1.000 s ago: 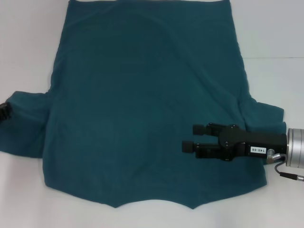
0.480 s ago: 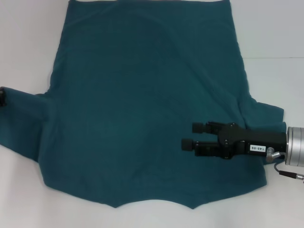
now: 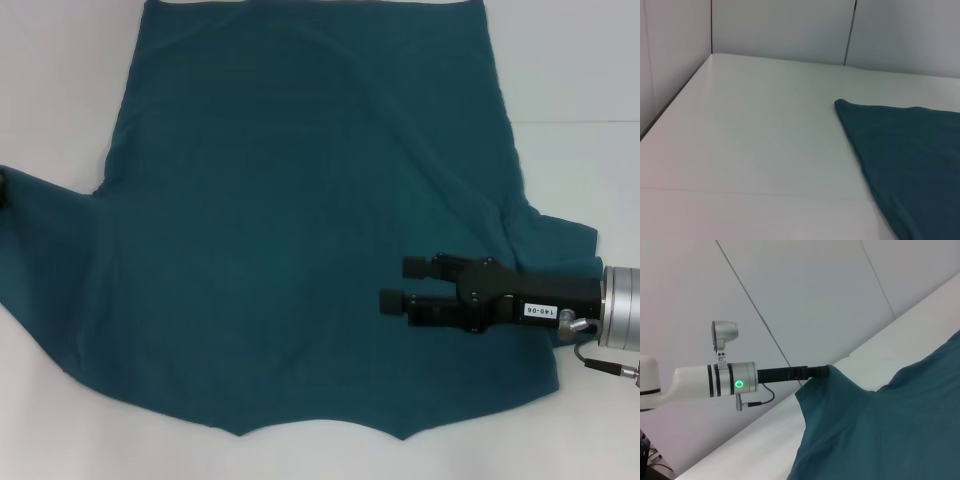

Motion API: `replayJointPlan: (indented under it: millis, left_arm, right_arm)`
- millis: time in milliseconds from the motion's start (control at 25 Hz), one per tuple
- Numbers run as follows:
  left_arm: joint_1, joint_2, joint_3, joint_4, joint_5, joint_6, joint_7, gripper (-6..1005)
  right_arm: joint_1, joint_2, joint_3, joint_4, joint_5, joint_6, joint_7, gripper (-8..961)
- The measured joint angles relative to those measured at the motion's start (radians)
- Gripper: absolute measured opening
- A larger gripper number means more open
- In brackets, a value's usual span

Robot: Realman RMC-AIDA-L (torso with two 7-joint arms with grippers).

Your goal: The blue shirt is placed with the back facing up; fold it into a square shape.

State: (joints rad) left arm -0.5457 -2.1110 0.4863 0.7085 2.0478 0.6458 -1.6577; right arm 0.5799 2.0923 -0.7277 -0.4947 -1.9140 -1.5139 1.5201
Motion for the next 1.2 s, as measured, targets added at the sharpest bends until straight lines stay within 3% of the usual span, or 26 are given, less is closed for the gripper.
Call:
replayJointPlan:
  millis: [440, 640, 880, 1200]
  left_arm:
    - [0.017, -0.012, 0.004, 0.016, 0.0, 0.053, -0.015, 37]
    - [0.052, -0.02, 0.006, 0.07, -0.002, 0.261, -0.084, 41]
    - [0.051, -0.046, 0.004, 0.114, -0.037, 0.455, -0.164, 45]
    - [-0.013, -0.052, 0.003, -0.071, -0.15, 0.474, -0.169, 51]
  right_arm:
    - [0.0, 0.0, -0.001, 0.001, 0.003, 0.002, 0.0, 925]
    - [0.0, 0.0, -0.004, 0.001, 0.003, 0.002, 0.0, 925]
    - [0.001, 0.0, -0.005, 0.001, 0.003, 0.002, -0.009, 925]
    - [0.004, 0.0, -0.007, 0.002, -0.003, -0.001, -0.013, 924]
